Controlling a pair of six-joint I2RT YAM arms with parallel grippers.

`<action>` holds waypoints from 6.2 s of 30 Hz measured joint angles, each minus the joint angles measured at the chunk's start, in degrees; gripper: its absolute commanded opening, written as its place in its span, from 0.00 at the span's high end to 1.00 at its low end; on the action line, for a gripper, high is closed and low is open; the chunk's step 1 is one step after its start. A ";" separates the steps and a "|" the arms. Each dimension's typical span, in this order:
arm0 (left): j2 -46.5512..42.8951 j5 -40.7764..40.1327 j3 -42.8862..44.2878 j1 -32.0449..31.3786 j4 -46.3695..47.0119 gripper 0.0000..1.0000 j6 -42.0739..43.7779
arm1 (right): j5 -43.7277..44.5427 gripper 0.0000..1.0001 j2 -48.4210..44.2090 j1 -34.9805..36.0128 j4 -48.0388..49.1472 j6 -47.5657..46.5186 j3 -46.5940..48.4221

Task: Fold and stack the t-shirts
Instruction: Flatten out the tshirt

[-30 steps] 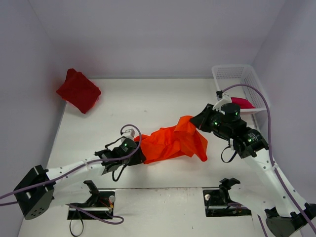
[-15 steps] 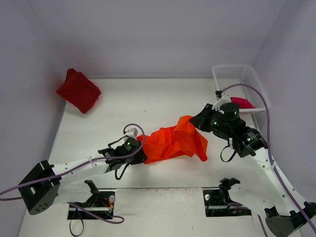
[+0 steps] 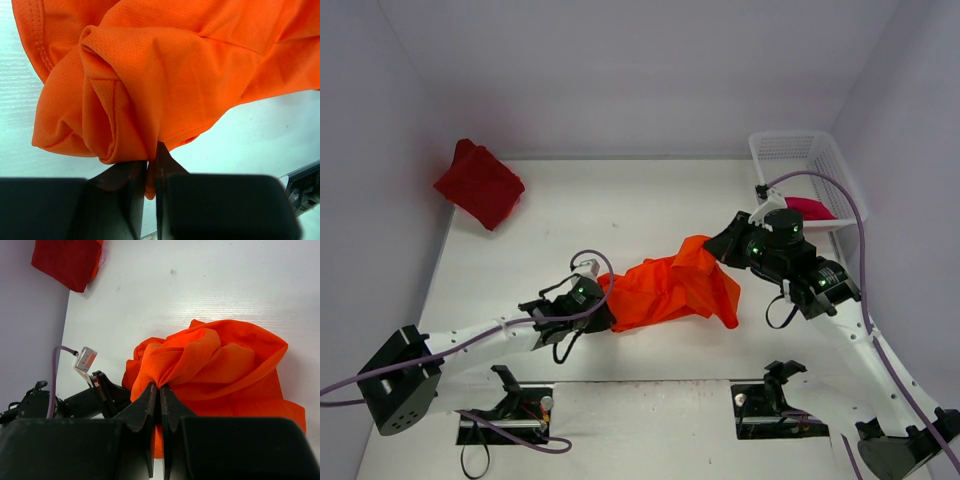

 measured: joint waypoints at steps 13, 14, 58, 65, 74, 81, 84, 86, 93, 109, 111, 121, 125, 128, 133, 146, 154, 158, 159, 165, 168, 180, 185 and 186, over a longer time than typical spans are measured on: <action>-0.52 -0.15 1.05 0.00 -2.14 1.00 0.76 | 0.44 1.00 -0.04 0.00 0.11 0.00 -0.59; -0.66 -0.24 1.31 0.00 -2.54 1.00 0.98 | 0.42 1.00 -0.04 0.00 0.11 -0.02 -0.59; -6.14 -4.31 11.54 0.85 -16.00 0.82 6.51 | 0.87 1.00 -1.38 0.00 0.07 -0.59 -1.31; -5.84 -3.96 10.56 0.85 -16.28 0.77 6.47 | 0.92 1.00 -1.25 0.00 0.09 -0.61 -1.31; -5.18 -5.29 9.03 0.85 -17.66 0.74 6.16 | 0.92 1.00 -0.46 0.00 0.09 -0.66 -1.31; -3.26 -5.64 8.94 0.85 -17.77 0.74 5.88 | 0.92 1.00 -0.46 0.00 0.09 -0.63 -1.31; -3.23 -5.95 8.81 0.85 -18.18 0.74 5.73 | 0.92 1.00 -0.46 0.00 0.09 -0.63 -1.31; -3.30 -6.56 8.81 0.85 -18.53 0.74 5.70 | 0.92 1.00 -0.46 0.00 0.09 -0.61 -1.31; -3.54 -8.50 8.81 0.85 -20.96 0.74 5.75 | 0.92 1.00 -0.48 0.00 0.09 -0.61 -1.40; -2.75 -7.93 8.76 0.85 -19.58 0.74 5.49 | 0.92 1.00 -0.59 0.00 0.09 -0.59 -1.40; -2.51 -7.78 8.74 0.85 -19.02 0.74 5.49 | 0.92 1.00 -0.59 0.00 0.09 -0.59 -1.40; -1.11 -6.88 7.30 0.85 -17.46 0.74 5.20 | 0.90 1.00 -0.59 0.00 0.09 -0.59 -1.40; -1.11 -6.84 7.19 0.85 -17.35 0.74 5.07 | 0.92 1.00 -0.59 0.00 0.09 -0.59 -1.40; -1.14 -6.78 7.19 0.85 -17.22 0.74 5.03 | 0.90 1.00 -0.57 0.00 0.09 -0.59 -1.40; -1.14 -6.58 7.19 0.85 -16.90 0.74 5.03 | 0.92 1.00 -0.57 0.00 0.09 -0.59 -1.40; -1.14 -6.38 7.19 0.85 -16.44 0.81 4.96 | 0.90 1.00 -0.57 0.00 0.09 -0.59 -1.40; -1.11 -5.99 6.99 0.85 -15.58 0.92 4.61 | 0.92 1.00 -0.57 0.00 0.09 -0.59 -1.40; -1.11 -5.97 6.99 0.85 -15.28 0.95 4.55 | 0.92 1.00 -0.57 0.00 0.09 -0.59 -1.40; -1.11 -5.99 6.99 0.85 -15.26 0.96 4.52 | 0.92 1.00 -0.57 0.00 0.09 -0.59 -1.40; -1.11 -5.97 6.99 0.85 -15.26 0.96 4.52 | 0.92 1.00 -0.57 0.00 0.09 -0.59 -1.40; -1.11 -5.95 6.99 0.85 -15.28 0.96 4.55 | 0.90 1.00 -0.55 0.00 0.09 -0.59 -1.40; -0.13 -5.49 7.37 0.85 -15.30 0.89 4.59 | 0.92 1.00 -0.24 0.00 0.09 -0.61 -1.40; 0.63 -5.16 7.43 0.85 -15.32 0.84 4.63 | 0.92 1.00 -0.24 0.00 0.09 -0.63 -1.40; 0.66 -5.16 7.43 0.85 -15.32 0.84 4.63 | 0.92 1.00 -0.22 0.00 0.09 -0.63 -1.42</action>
